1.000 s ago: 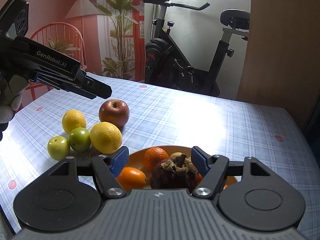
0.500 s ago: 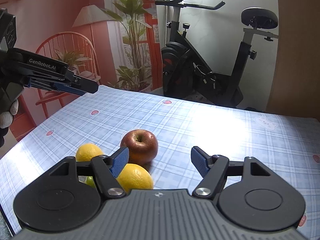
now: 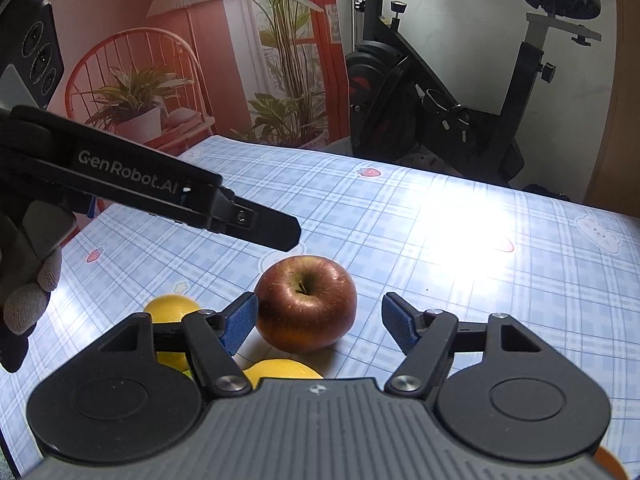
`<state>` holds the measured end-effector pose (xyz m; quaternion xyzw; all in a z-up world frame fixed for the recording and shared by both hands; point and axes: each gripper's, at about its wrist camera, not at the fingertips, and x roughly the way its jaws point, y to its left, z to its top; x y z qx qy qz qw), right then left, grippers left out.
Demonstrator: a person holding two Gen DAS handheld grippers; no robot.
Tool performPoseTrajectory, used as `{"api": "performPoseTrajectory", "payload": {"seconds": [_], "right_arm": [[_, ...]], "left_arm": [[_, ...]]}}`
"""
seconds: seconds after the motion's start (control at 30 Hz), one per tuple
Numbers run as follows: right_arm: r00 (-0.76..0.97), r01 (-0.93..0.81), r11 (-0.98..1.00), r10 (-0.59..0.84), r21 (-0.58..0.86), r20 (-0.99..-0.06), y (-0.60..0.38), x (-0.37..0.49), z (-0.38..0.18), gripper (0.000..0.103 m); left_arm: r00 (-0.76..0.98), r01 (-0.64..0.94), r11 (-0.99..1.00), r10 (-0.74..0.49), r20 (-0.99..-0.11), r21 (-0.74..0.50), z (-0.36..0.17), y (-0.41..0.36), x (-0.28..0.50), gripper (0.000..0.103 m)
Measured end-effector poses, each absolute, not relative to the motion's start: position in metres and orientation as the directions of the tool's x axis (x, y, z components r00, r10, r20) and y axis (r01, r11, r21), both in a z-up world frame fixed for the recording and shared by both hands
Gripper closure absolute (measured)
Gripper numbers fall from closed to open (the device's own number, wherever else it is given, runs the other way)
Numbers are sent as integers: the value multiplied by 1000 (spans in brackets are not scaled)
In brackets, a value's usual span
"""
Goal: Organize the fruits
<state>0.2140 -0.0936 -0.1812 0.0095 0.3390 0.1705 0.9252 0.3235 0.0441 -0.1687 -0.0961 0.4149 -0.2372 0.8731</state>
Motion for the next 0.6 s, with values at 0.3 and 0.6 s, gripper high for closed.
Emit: {"api": "performPoseTrajectory", "payload": {"seconds": [0.3,0.6], "right_arm": [[678,-331,932,344,148,-650,-88,225,-189,32],[663,-335,930,347,152,-664,-85,233,-194,35]], "left_arm": [[493,307,852,-524,-695,-424,-185,48,333,56],[488,321,842,-540,-686,-434,-191,48,329,67]]}}
